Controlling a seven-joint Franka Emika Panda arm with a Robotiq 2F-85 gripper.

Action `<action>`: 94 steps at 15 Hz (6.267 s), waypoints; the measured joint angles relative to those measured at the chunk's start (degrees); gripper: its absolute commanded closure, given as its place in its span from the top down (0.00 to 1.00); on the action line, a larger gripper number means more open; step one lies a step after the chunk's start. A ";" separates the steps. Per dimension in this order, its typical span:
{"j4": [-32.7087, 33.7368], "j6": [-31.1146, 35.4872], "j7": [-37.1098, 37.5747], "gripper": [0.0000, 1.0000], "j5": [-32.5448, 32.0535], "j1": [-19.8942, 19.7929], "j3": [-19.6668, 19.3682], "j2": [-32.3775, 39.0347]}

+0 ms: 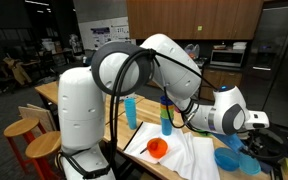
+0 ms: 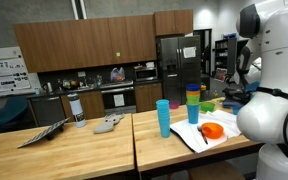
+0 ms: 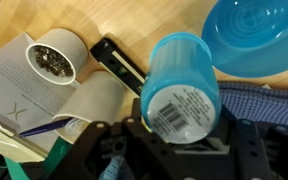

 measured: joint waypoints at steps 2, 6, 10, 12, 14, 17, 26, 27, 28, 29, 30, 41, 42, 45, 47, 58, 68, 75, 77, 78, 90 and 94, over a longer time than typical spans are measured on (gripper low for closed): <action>0.00 0.60 3.51 0.42 -3.39 0.97 -0.43 -0.03; 0.00 0.66 11.10 0.42 -11.67 2.56 -1.33 -0.87; -0.35 0.61 16.97 0.42 -18.64 3.43 -1.66 -2.61; -1.20 0.63 18.62 0.42 -21.36 3.65 -1.66 -3.76; -2.48 0.59 19.58 0.42 -23.28 3.84 -1.58 -5.07; -4.47 0.54 21.22 0.42 -25.80 4.05 -1.37 -6.72; -8.08 1.07 25.90 0.42 -33.73 4.09 -0.38 -8.16; -8.34 1.30 27.45 0.42 -35.84 4.09 -0.35 -8.16; -8.59 1.53 29.01 0.42 -38.00 4.09 -0.33 -8.16; -8.84 1.85 30.92 0.42 -40.61 4.09 -0.31 -8.15; -9.04 2.12 32.63 0.42 -43.05 4.09 -0.28 -8.12; -11.60 1.86 54.59 0.42 -71.62 4.35 1.96 -7.32; -12.15 1.25 55.56 0.42 -72.33 4.56 2.49 -6.92; -12.87 -2.44 59.54 0.42 -75.23 5.91 4.53 -5.91; -13.48 -6.25 62.69 0.92 -77.32 7.25 6.16 -4.97; -14.02 -14.24 67.53 0.93 -78.28 9.84 8.91 0.32; -14.00 -9.92 63.06 1.00 -70.27 3.27 9.97 0.39; -13.16 2.71 48.87 1.00 -53.57 -7.61 5.00 -1.62; -13.21 5.49 44.51 1.00 -48.90 -8.98 4.62 -2.64; -13.31 6.51 41.87 1.00 -45.81 -9.30 4.62 -2.93; -13.14 7.26 29.55 1.00 -29.44 -9.46 5.41 -2.77; -14.04 8.29 24.06 1.00 -22.94 -9.80 5.72 -2.92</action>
